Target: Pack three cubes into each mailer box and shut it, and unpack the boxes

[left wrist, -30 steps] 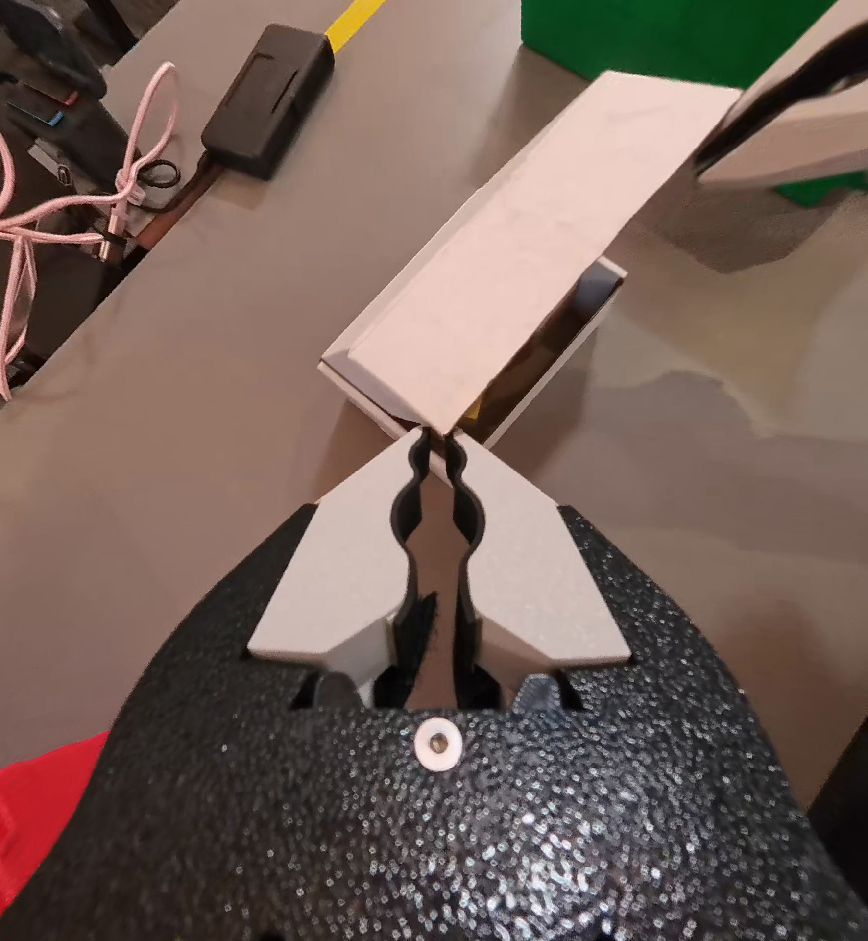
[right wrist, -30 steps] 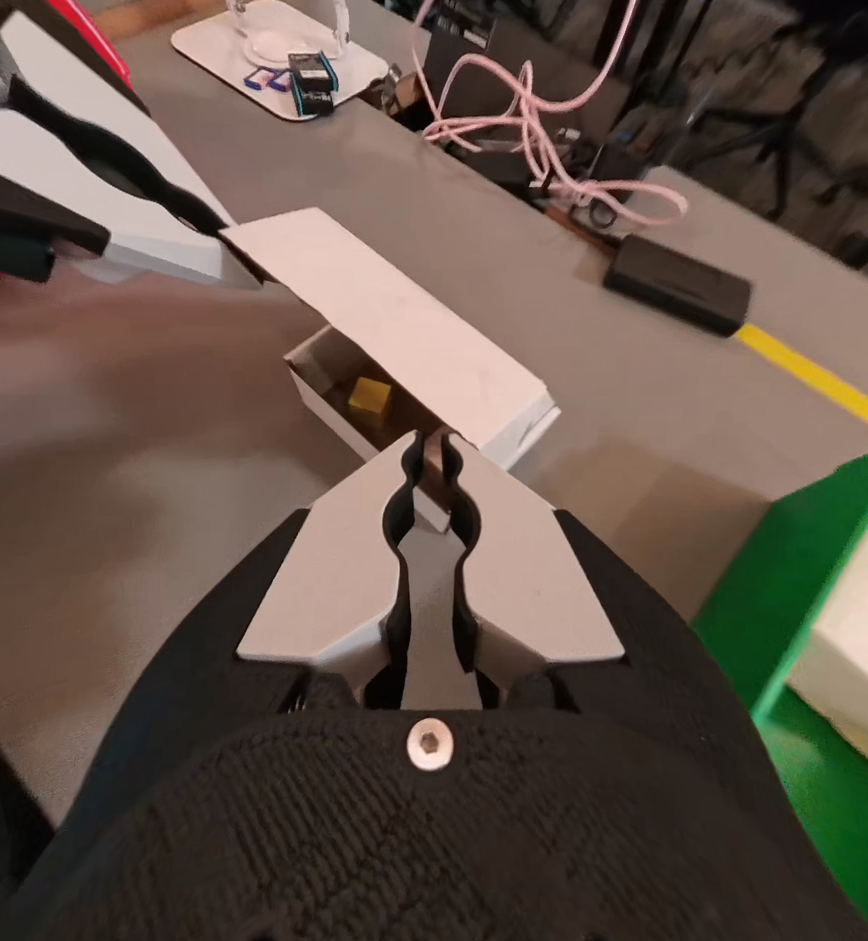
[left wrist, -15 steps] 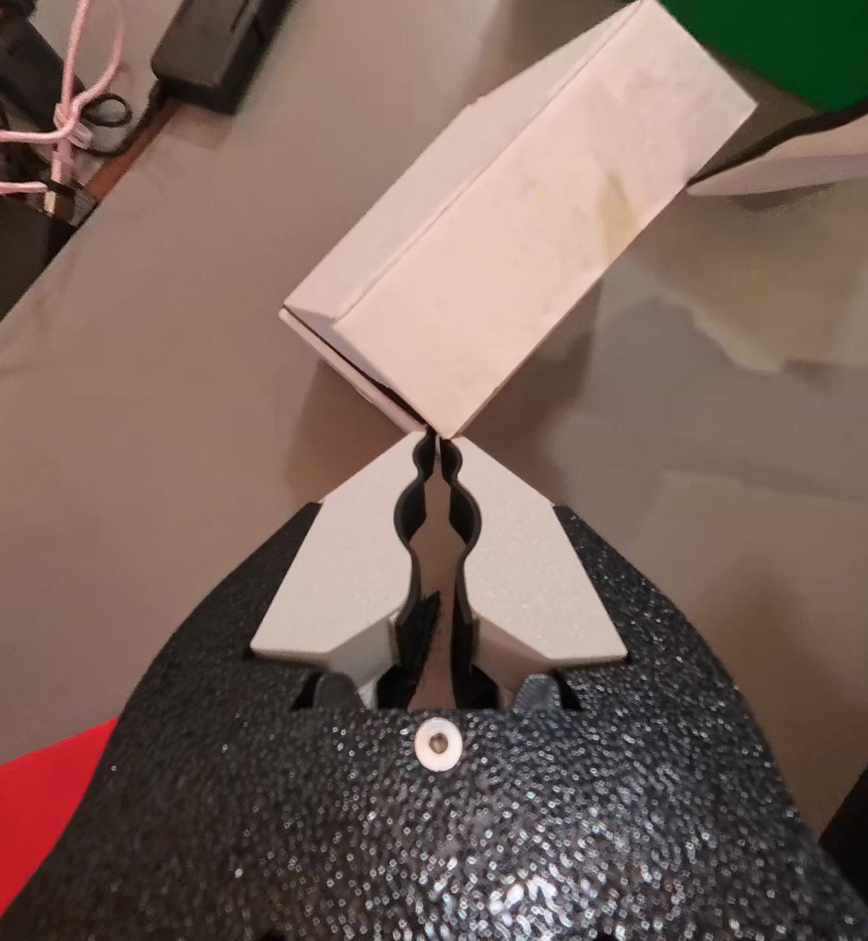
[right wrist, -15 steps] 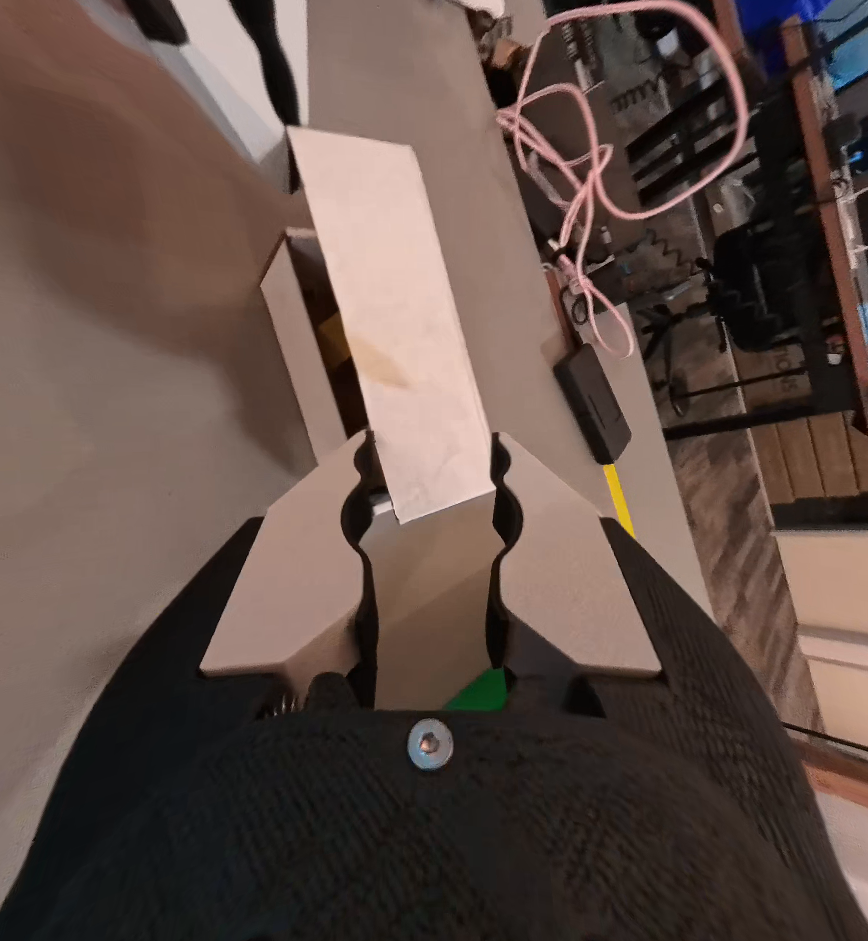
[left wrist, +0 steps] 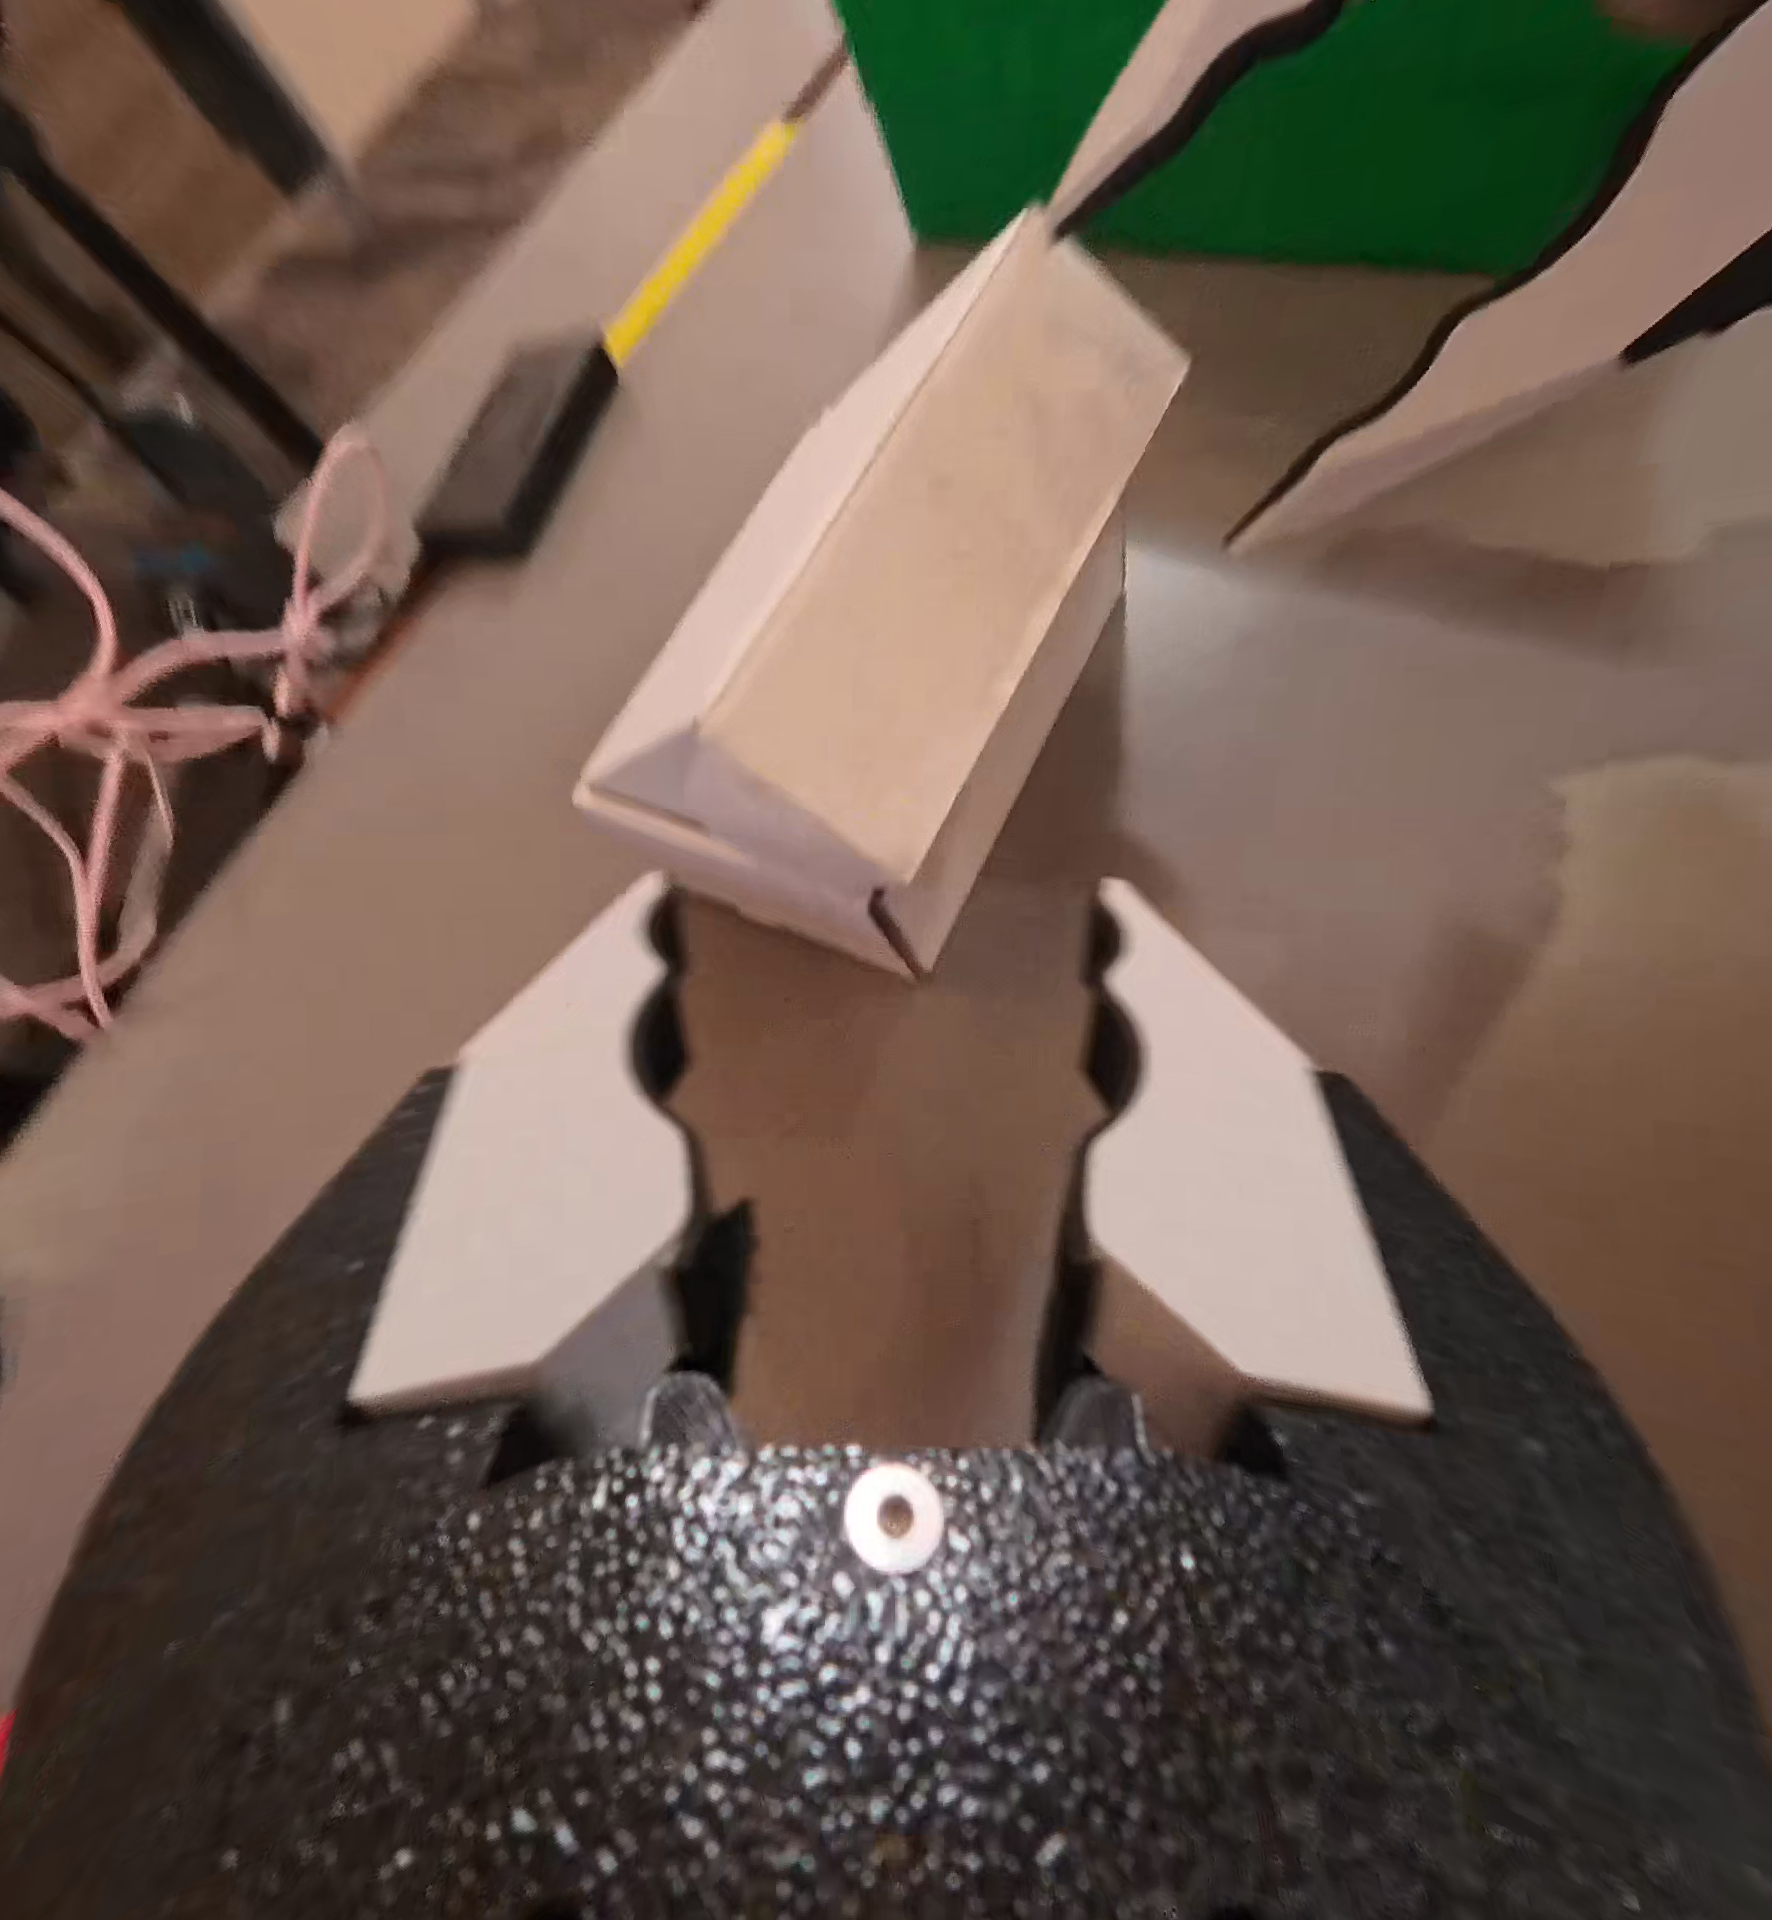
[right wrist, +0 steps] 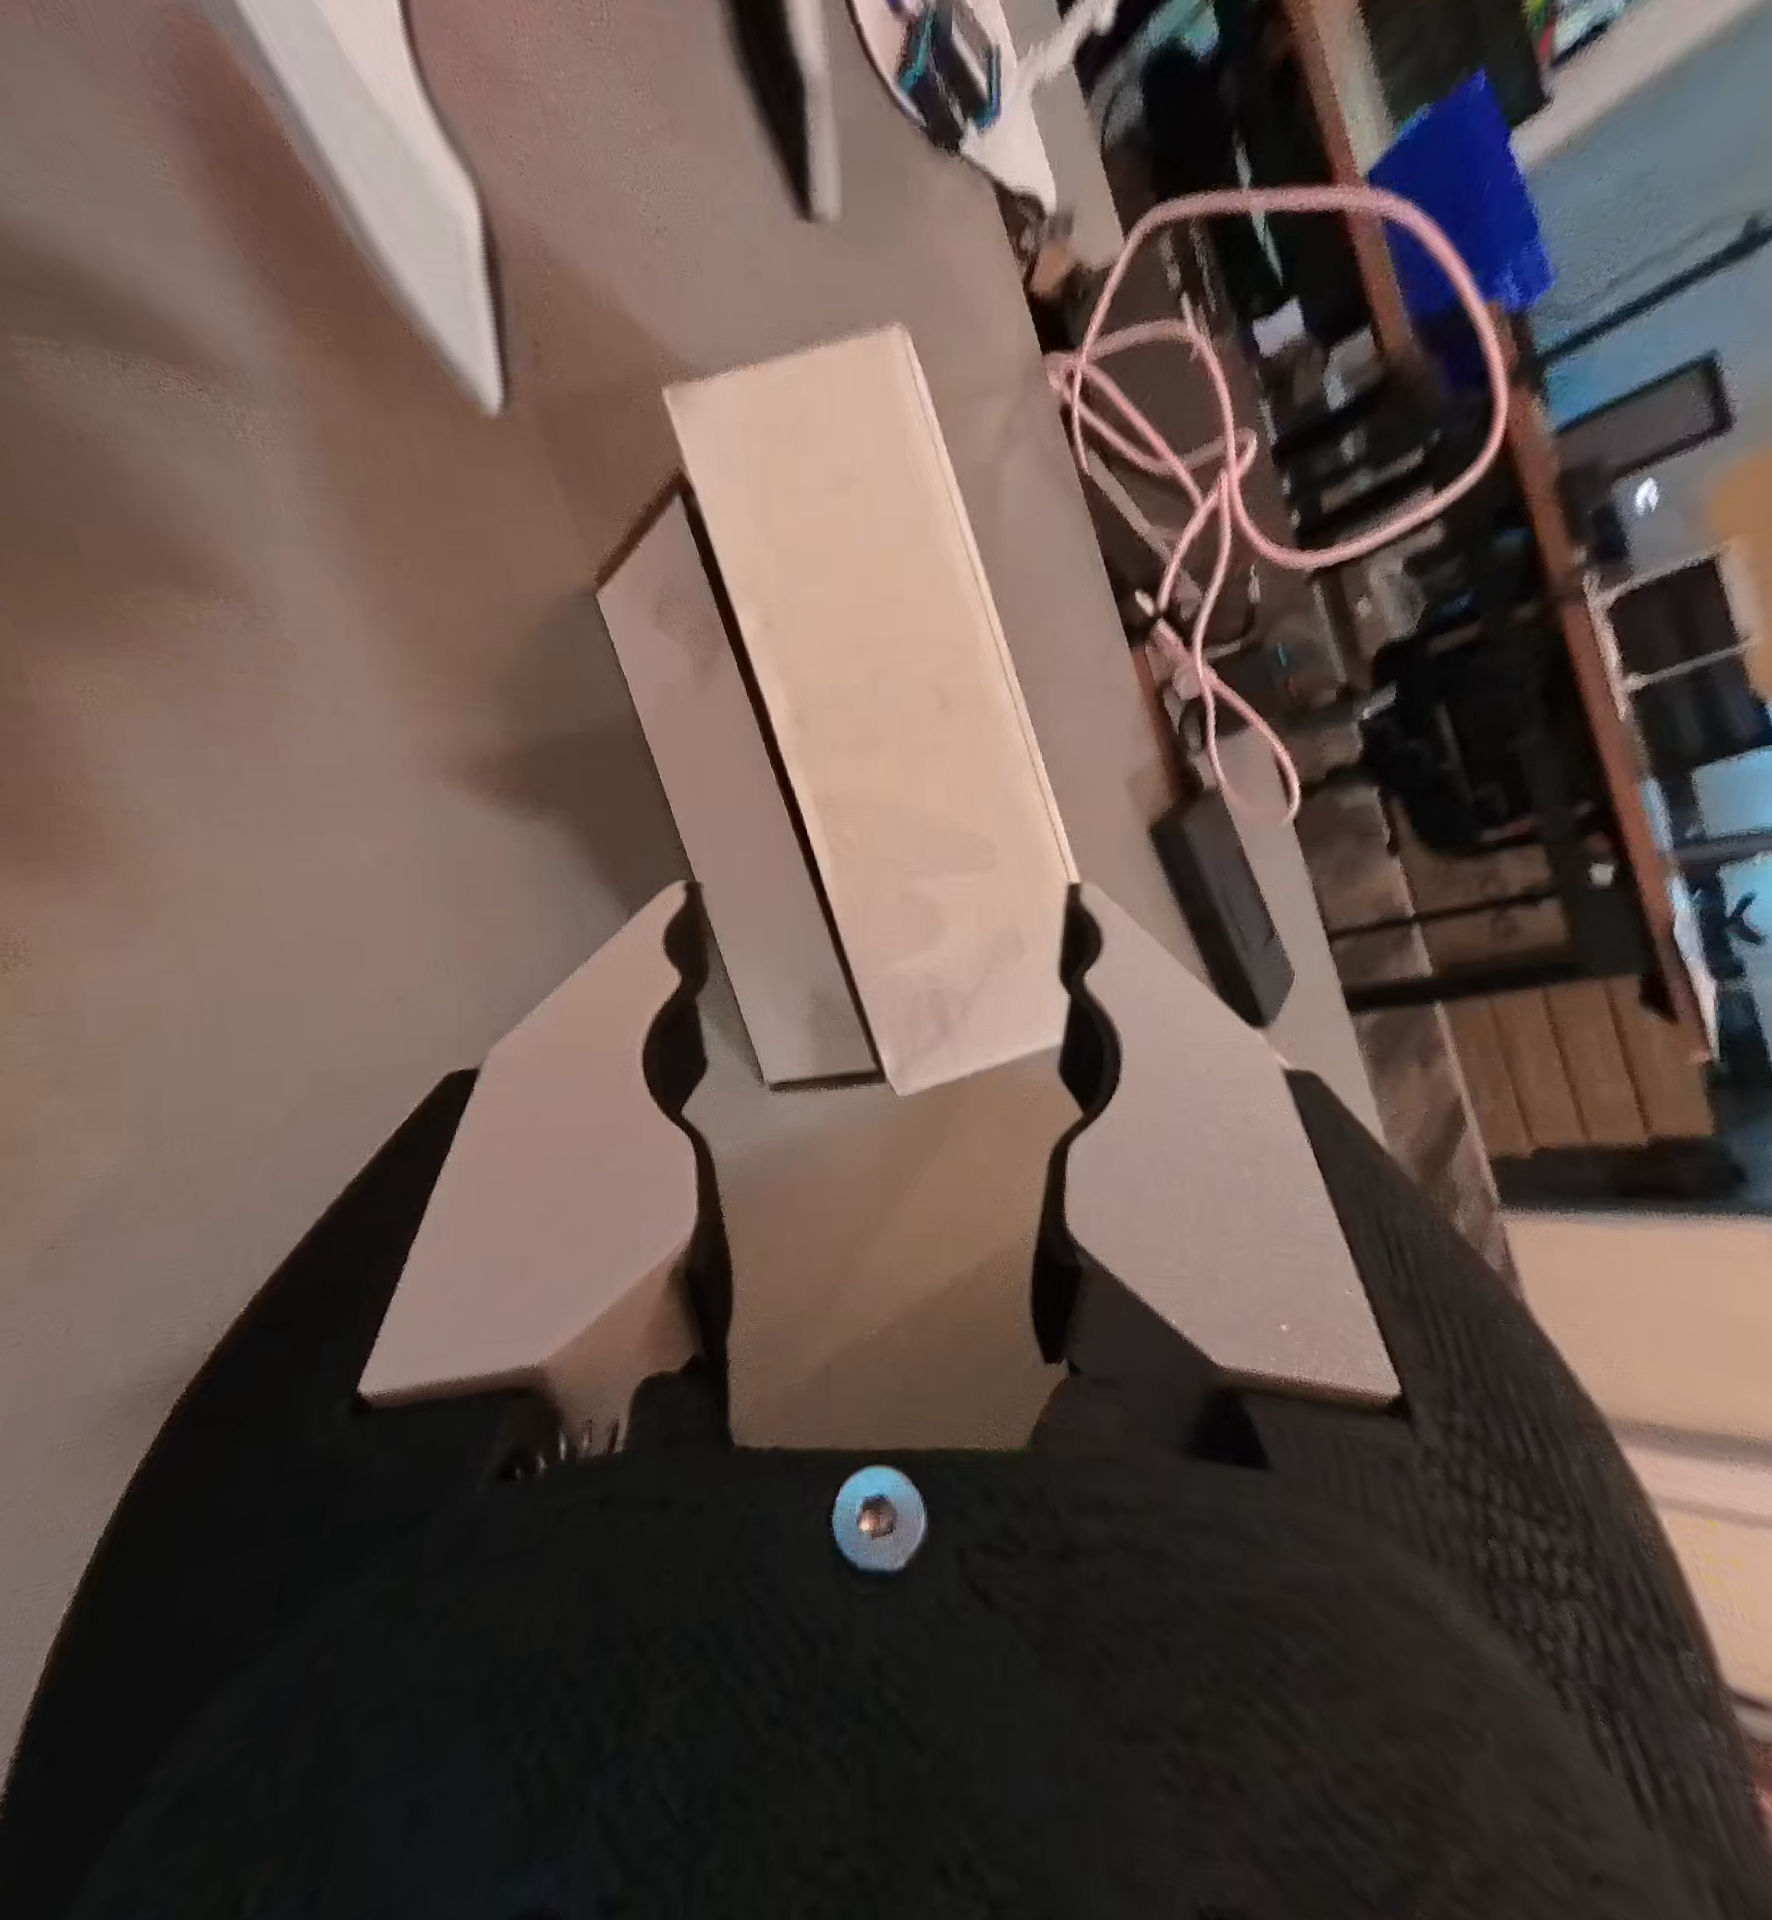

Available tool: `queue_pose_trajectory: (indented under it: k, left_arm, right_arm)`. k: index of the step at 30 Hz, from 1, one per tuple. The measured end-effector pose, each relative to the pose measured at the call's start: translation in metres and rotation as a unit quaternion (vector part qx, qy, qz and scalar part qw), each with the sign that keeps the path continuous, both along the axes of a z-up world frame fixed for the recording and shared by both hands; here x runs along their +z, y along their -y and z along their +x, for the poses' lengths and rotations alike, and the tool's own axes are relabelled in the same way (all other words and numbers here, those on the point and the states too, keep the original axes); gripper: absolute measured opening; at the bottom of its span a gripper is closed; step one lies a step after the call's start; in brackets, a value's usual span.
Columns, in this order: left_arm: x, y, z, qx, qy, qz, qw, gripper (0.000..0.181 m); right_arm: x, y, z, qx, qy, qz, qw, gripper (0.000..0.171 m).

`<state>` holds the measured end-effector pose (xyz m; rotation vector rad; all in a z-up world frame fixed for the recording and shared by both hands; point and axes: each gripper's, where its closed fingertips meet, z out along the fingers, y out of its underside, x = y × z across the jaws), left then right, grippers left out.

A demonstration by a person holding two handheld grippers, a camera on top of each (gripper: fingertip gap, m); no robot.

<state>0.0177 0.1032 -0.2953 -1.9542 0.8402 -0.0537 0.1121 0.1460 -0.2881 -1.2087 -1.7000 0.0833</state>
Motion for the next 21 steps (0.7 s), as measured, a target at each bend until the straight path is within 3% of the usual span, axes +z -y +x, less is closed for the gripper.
queue_pose_trajectory:
  k: [1, 3, 6, 10, 15, 18, 21]
  left_arm:
    - [0.001, -0.003, 0.007, -0.022, -0.009, 0.013, 1.000, 0.100]
    - [-0.007, -0.009, 0.020, -0.061, -0.054, 0.026, 0.996, 0.123]
    - [-0.025, -0.024, 0.027, -0.090, -0.149, 0.047, 0.984, 0.130]
    - [-0.044, -0.026, 0.032, -0.117, -0.173, 0.027, 0.978, 0.113]
    - [-0.044, -0.021, 0.029, -0.135, -0.140, 0.009, 0.981, 0.094]
    - [-0.052, -0.020, 0.030, -0.143, -0.139, -0.017, 0.980, 0.092]
    - [-0.057, -0.018, 0.031, -0.150, -0.142, -0.020, 0.978, 0.091]
  right_arm:
    - [-0.004, 0.001, -0.004, 0.012, 0.006, 0.003, 1.000, 0.076]
    - [-0.020, -0.003, -0.010, 0.009, 0.038, -0.005, 0.999, 0.092]
    - [-0.035, -0.009, -0.013, 0.005, 0.075, 0.004, 0.997, 0.094]
    - [-0.046, -0.006, -0.010, 0.013, 0.103, 0.004, 0.995, 0.082]
    - [-0.027, -0.013, -0.016, 0.023, 0.032, 0.032, 0.999, 0.090]
    - [-0.043, -0.018, -0.022, 0.028, 0.064, 0.015, 0.997, 0.095]
    - [-0.065, -0.020, -0.022, 0.031, 0.117, -0.007, 0.993, 0.089]
